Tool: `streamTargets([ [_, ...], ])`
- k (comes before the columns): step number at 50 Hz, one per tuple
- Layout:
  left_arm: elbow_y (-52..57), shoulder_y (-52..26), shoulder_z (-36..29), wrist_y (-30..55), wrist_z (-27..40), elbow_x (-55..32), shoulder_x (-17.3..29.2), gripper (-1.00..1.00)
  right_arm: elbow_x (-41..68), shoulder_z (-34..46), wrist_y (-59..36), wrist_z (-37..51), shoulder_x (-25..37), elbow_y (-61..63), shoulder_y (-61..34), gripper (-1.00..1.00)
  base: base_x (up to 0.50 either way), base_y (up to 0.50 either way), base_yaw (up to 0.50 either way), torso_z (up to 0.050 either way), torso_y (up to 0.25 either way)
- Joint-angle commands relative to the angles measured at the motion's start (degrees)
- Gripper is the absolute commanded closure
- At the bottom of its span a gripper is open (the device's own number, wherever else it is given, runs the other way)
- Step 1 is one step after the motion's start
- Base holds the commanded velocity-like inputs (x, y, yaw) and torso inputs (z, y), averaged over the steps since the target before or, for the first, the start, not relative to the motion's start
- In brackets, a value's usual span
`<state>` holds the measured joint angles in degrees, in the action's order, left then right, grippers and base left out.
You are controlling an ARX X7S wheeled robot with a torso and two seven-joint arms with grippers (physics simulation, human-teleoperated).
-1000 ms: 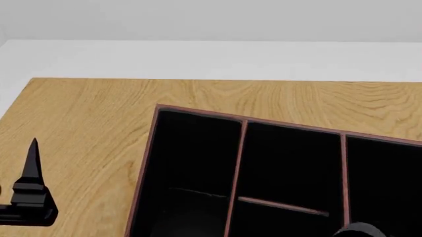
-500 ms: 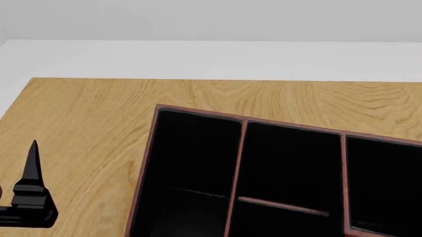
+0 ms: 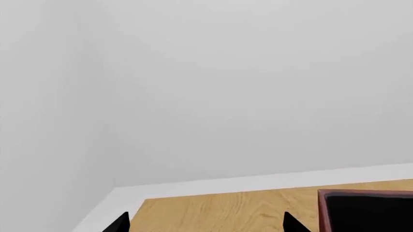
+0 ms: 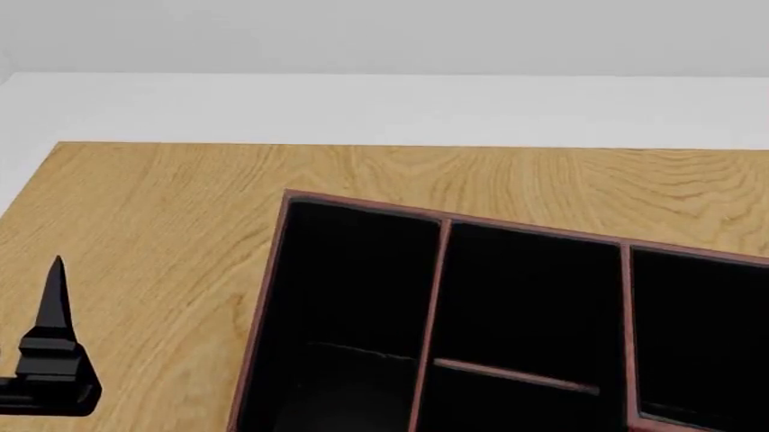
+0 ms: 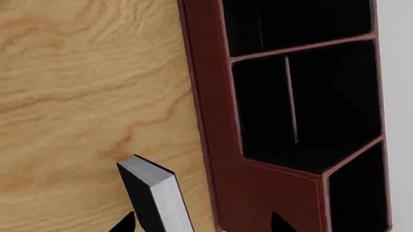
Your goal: Pick up the book and place it in the front compartment of the caddy.
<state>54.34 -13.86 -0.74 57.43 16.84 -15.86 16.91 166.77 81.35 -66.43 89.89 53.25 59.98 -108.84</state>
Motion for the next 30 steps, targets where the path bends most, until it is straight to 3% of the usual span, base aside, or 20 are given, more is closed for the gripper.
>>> streamTargets([
  [1,-0.03,-0.19,-0.07,0.05,0.38,-0.33,0.18,-1.00,-6.40,0.04,-1.11,0.05,-0.77,0.01,10.42,-1.00,0.00,0.00,0.00,0.000,0.000],
  [14,0.79,-1.38,-0.13,1.47,0.86,-1.11,0.38,-1.00,-11.58,-0.09,-2.02,0.02,-0.07,0.01,20.32,-1.00,0.00,0.00,0.00,0.000,0.000],
  [30,0.73,-1.80,-0.92,1.63,1.58,-1.48,0.63,-1.00,-18.78,-0.29,-7.80,-5.54,5.84,-3.32,24.27,-1.00,0.00,0.00,0.00,0.000,0.000],
])
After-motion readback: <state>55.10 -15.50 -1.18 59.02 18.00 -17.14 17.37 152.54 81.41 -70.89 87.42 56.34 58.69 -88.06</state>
